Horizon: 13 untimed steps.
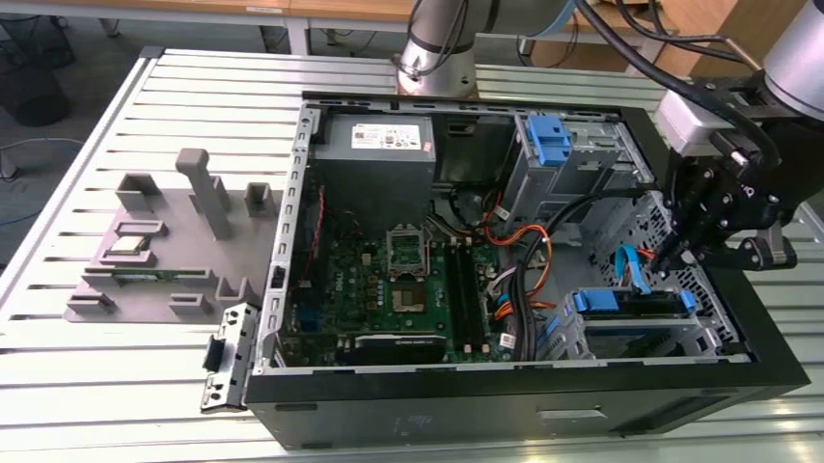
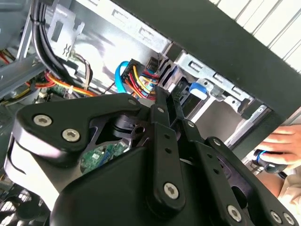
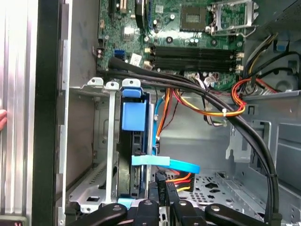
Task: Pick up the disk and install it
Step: 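Insert the second disk wire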
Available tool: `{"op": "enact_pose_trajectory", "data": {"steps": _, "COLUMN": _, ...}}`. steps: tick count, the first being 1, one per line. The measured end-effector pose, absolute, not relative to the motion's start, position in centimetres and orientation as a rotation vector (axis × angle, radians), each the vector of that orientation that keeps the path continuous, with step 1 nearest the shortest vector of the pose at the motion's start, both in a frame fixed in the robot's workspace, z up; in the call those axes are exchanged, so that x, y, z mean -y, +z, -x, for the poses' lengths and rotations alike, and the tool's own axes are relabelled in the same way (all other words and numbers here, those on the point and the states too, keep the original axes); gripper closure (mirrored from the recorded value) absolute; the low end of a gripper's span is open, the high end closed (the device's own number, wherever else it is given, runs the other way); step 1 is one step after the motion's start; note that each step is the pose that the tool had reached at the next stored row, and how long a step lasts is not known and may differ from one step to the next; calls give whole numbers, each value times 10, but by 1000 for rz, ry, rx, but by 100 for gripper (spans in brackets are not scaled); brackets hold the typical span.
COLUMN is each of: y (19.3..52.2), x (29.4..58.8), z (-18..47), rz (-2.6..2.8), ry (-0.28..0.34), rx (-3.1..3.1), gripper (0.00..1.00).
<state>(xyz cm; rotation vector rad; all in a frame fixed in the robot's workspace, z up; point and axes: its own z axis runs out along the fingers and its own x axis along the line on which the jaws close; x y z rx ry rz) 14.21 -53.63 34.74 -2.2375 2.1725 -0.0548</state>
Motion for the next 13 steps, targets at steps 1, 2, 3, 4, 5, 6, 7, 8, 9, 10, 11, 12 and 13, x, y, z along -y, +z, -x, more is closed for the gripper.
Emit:
{"op": "enact_pose_trajectory", "data": {"steps": 1, "y": 347, "x": 536, "z": -142, "rz": 2235, "ry": -62, "rx": -2169, "gripper": 82}}
{"op": "enact_pose_trajectory", "data": {"steps": 2, "y": 347, "x": 536, "z": -142, "rz": 2234, "ry": -63, "rx": -2169, "gripper": 82}}
{"op": "enact_pose_trajectory", "data": {"steps": 3, "y": 348, "x": 537, "z": -142, "rz": 2234, "ry": -63, "rx": -2169, "gripper": 82}}
{"op": "enact_pose_trajectory", "data": {"steps": 4, "y": 347, "x": 537, "z": -142, "rz": 2234, "ry": -63, "rx": -2169, "gripper": 82}}
{"op": "enact_pose_trajectory", "data": {"steps": 5, "y": 347, "x": 538, "z": -142, "rz": 2234, "ry": -64, "rx": -2168, "gripper": 82}}
{"op": "enact_pose_trajectory", "data": {"steps": 6, "y": 347, "x": 539, "z": -142, "rz": 2233, "ry": -65, "rx": -2168, "gripper": 82}}
{"op": "enact_pose_trajectory", "data": {"steps": 7, "y": 347, "x": 540, "z": -141, "rz": 2233, "ry": -66, "rx": -2168, "gripper": 82}}
{"op": "enact_pose_trajectory", "data": {"steps": 8, "y": 347, "x": 541, "z": -141, "rz": 2233, "ry": -66, "rx": -2168, "gripper": 82}}
{"op": "enact_pose_trajectory", "data": {"steps": 9, "y": 347, "x": 542, "z": -141, "rz": 2233, "ry": -66, "rx": -2167, "gripper": 82}}
{"op": "enact_pose_trajectory", "data": {"steps": 10, "y": 346, "x": 543, "z": -141, "rz": 2233, "ry": -66, "rx": -2167, "gripper": 82}}
{"op": "enact_pose_trajectory", "data": {"steps": 11, "y": 346, "x": 544, "z": -141, "rz": 2233, "ry": -66, "rx": -2167, "gripper": 82}}
{"op": "enact_pose_trajectory", "data": {"steps": 12, "y": 346, "x": 544, "z": -141, "rz": 2233, "ry": -66, "rx": -2168, "gripper": 82}}
{"op": "enact_pose_trajectory", "data": {"steps": 13, "y": 346, "x": 544, "z": -141, "rz": 2233, "ry": -66, "rx": -2168, "gripper": 82}}
